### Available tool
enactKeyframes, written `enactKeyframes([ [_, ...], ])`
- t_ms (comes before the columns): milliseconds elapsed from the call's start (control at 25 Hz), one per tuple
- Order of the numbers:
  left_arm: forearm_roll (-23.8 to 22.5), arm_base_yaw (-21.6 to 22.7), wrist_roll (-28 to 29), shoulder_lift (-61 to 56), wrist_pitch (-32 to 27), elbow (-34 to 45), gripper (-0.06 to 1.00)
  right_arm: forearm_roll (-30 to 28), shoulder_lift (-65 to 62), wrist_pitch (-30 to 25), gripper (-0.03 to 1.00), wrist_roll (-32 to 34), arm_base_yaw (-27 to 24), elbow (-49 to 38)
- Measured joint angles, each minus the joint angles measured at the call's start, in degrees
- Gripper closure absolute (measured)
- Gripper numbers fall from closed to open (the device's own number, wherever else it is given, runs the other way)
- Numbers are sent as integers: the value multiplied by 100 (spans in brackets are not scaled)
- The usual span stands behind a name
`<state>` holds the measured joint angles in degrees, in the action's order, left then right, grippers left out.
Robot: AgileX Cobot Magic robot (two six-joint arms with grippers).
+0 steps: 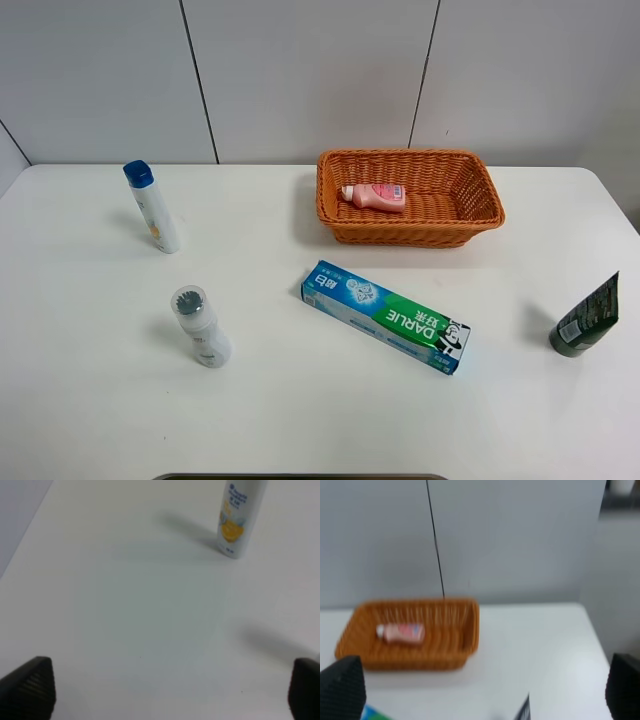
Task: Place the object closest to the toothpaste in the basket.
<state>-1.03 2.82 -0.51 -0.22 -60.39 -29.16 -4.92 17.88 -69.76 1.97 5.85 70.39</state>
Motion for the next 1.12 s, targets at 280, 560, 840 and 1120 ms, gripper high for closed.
enactKeyframes([
  [280,0,0,0,0,0,0,0,-4,-982,21,-2,181,0,-2023],
  [560,0,0,0,0,0,0,0,1,-1735,216,-2,280,-38,-3347],
  [840,0,0,0,0,0,0,0,7,-1807,606,-2,221,-418,-3684],
  [1120,0,0,0,0,0,0,0,18,-1807,804,-2,209,-423,-4145],
])
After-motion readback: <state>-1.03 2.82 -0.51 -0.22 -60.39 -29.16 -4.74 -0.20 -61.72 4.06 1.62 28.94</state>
